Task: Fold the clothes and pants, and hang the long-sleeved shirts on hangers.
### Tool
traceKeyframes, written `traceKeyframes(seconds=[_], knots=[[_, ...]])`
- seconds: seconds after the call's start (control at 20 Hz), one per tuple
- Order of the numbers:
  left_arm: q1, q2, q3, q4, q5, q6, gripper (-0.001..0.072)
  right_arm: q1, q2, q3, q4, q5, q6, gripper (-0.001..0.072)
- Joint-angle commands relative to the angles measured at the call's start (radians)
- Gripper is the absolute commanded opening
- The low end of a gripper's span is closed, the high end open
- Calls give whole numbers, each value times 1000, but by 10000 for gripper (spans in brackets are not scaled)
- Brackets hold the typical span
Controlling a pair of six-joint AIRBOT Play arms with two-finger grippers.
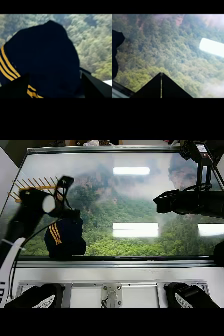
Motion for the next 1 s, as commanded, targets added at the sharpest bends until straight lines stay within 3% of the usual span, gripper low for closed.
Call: traceKeyframes(seconds=[0.0, 0.3, 0.35, 0.45, 0.75, 0.95], knots=[[45, -105, -187, 99, 103, -88, 712, 0, -1, 0, 0, 0, 0, 6], [154, -234, -231, -103, 174, -106, 711, 0, -1, 0, 0, 0, 0, 7], [161, -235, -231, -109, 174, -107, 559, 0, -1, 0, 0, 0, 0, 6], [162, -212, -214, -108, 164, -106, 43, 0, -1, 0, 0, 0, 0, 7], [65, 32, 109, -111, 126, -102, 23, 0, -1, 0, 20, -37, 3, 7], [-135, 184, 275, -110, 243, -102, 22, -15, 19, 8, -29, -104, -61, 7]])
